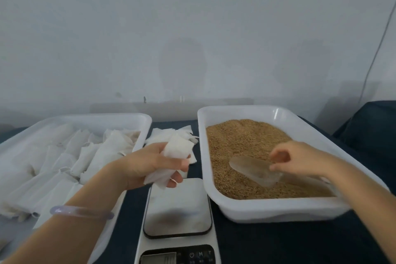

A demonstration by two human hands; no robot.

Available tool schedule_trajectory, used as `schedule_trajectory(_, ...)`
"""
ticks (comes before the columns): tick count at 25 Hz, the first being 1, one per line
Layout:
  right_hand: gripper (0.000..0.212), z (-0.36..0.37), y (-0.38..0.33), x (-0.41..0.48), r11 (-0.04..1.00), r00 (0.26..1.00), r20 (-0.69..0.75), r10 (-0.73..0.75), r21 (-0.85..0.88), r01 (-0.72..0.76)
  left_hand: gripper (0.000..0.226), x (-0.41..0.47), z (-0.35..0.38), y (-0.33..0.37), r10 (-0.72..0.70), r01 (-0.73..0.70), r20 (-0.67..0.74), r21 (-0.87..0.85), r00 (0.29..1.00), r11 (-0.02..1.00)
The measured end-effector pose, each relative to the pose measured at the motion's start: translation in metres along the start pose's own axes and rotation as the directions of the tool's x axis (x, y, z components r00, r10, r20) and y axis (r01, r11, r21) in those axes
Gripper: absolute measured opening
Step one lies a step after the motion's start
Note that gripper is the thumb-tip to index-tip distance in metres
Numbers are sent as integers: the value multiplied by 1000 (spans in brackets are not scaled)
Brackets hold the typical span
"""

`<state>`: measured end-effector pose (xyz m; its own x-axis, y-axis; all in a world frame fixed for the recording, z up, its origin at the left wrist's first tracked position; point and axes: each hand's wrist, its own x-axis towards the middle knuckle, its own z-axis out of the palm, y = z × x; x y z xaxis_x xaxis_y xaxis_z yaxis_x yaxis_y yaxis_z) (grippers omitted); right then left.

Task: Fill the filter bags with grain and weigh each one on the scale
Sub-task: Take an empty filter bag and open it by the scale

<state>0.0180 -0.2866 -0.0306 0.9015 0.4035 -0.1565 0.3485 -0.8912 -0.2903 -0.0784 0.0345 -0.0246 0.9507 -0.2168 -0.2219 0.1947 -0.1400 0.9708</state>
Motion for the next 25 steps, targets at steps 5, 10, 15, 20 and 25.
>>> schedule_trajectory(5,18,14,34,-3,994,994,40,104,-20,-103,49,4,2,-4,22,-26,-61,-61,998,998)
schedule_trajectory(10,17,7,34,6,986,978,-202,47,-148,-78,40,5,1,-6,49,-57,-118,-68,992,996)
schedule_trajectory(15,26,-3,35,25,833,886,-457,-81,-519,-191,46,6,-1,-6,51,-56,-132,-33,990,998)
schedule_trajectory(20,24,10,19,45,905,913,-387,-129,-423,-51,51,9,-2,-9,53,-53,-139,3,989,999)
schedule_trajectory(25,20,16,24,41,994,971,-219,-100,-61,89,51,10,-3,-10,54,-51,-143,26,988,998)
